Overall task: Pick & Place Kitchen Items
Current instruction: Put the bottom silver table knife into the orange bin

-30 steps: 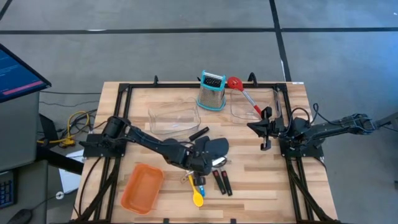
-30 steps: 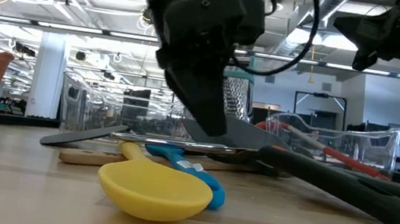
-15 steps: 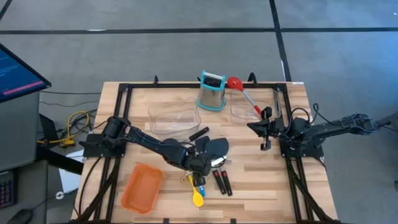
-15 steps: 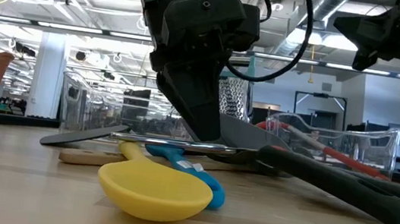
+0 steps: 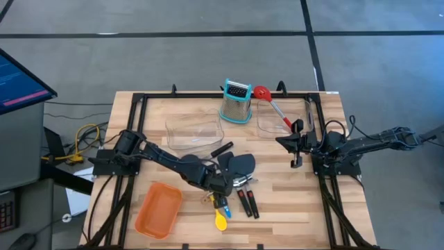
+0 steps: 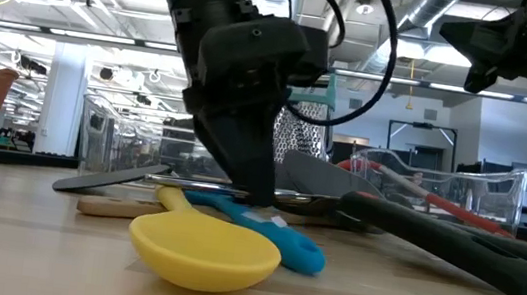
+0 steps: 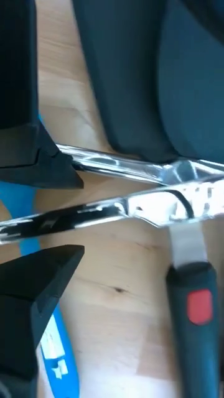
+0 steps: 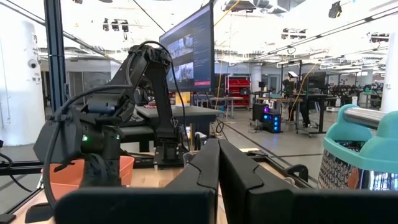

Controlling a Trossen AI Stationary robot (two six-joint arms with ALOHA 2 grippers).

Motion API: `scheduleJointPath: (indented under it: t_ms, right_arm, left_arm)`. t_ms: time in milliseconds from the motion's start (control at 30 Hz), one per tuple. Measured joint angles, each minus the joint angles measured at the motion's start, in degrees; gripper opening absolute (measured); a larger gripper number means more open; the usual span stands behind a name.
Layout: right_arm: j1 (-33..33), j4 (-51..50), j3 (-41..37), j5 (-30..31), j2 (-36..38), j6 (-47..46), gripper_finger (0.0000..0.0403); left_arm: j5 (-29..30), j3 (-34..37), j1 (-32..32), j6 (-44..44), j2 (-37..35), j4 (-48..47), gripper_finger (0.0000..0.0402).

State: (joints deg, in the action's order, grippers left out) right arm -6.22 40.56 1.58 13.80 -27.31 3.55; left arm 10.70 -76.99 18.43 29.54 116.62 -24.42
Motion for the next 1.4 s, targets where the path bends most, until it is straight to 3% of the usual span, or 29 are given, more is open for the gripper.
scheduleJointPath:
  t_ms: [333, 900, 1233, 1400]
  right_arm:
    - [0.0, 0.0, 0.0, 0.0, 0.0, 0.0, 0.0]
    - [0.0, 0.0, 0.0, 0.0, 0.0, 0.0, 0.0]
    - [0.0, 0.1, 0.0, 0.0, 0.0, 0.0, 0.0]
    - [0.0, 0.1, 0.0, 0.0, 0.0, 0.0, 0.0]
  left_arm:
    - [0.2, 0.0, -0.2, -0.6, 0.0, 1.9, 0.0143]
    - [0.4, 4.2, -1.1, -1.0, -0.1, 8.7, 0.0095]
    - [0.4, 4.2, -1.1, -1.2, -0.1, 9.2, 0.0024]
    - [1.0, 4.3, -0.7, -6.5, -0.6, 8.9, 0.001]
